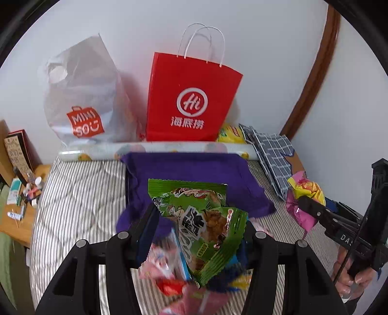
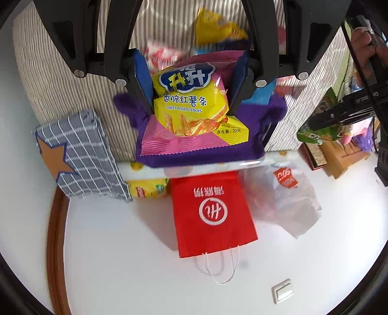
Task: Organize snacks
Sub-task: 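Carry both bags onto the purple towel and open both tools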
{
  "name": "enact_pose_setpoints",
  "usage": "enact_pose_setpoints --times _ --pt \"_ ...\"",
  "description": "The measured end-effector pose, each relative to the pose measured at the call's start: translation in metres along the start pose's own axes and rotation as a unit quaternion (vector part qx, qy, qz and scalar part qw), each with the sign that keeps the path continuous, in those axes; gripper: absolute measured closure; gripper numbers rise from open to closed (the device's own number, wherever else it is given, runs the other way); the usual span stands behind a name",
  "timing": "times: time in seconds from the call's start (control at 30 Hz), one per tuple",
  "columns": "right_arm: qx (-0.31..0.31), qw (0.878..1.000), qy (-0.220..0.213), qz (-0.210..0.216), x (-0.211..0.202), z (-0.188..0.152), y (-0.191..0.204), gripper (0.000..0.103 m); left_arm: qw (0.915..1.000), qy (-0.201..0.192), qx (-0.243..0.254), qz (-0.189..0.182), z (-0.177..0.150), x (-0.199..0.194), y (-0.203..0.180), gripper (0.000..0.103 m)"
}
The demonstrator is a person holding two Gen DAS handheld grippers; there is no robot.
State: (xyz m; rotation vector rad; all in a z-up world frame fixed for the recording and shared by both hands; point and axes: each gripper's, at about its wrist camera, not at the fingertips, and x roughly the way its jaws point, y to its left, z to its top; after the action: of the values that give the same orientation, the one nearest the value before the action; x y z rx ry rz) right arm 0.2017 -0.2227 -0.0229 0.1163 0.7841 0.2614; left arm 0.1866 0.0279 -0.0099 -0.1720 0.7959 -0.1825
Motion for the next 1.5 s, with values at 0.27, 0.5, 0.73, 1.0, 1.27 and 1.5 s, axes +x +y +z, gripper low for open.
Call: enact_pose_setpoints --times 0.27,0.5,0.73,1.0,1.27,1.5 --pt "0.001 1.0 -0.008 0.006 0.039 0.045 -0.003 0.046 0.9999 -0.004 0.0 0.013 0.042 0.026 0.012 0.05" --pt "0.005 1.0 0.005 0.009 0.084 0.066 -0.013 0.046 0.9996 0.011 -0.016 0.023 0.066 0.067 0.032 0.05" --pt "0.011 1.0 0.024 0.008 0.126 0.081 -0.027 0.046 0.9988 0.027 -0.032 0.024 0.082 0.106 0.048 0.05" --pt "-0.005 0.999 0.046 0.009 0.165 0.091 -0.038 0.046 0.998 0.046 -0.037 0.02 0.086 0.148 0.06 0.05" --pt "-0.024 0.996 0.085 0.009 0.203 0.08 -0.038 0.046 0.9954 0.078 -0.05 0.023 0.074 0.18 0.075 0.05" --pt "-0.043 0.992 0.116 0.011 0.232 0.072 -0.026 0.046 0.9925 0.109 -0.047 0.028 0.064 0.204 0.078 0.05"
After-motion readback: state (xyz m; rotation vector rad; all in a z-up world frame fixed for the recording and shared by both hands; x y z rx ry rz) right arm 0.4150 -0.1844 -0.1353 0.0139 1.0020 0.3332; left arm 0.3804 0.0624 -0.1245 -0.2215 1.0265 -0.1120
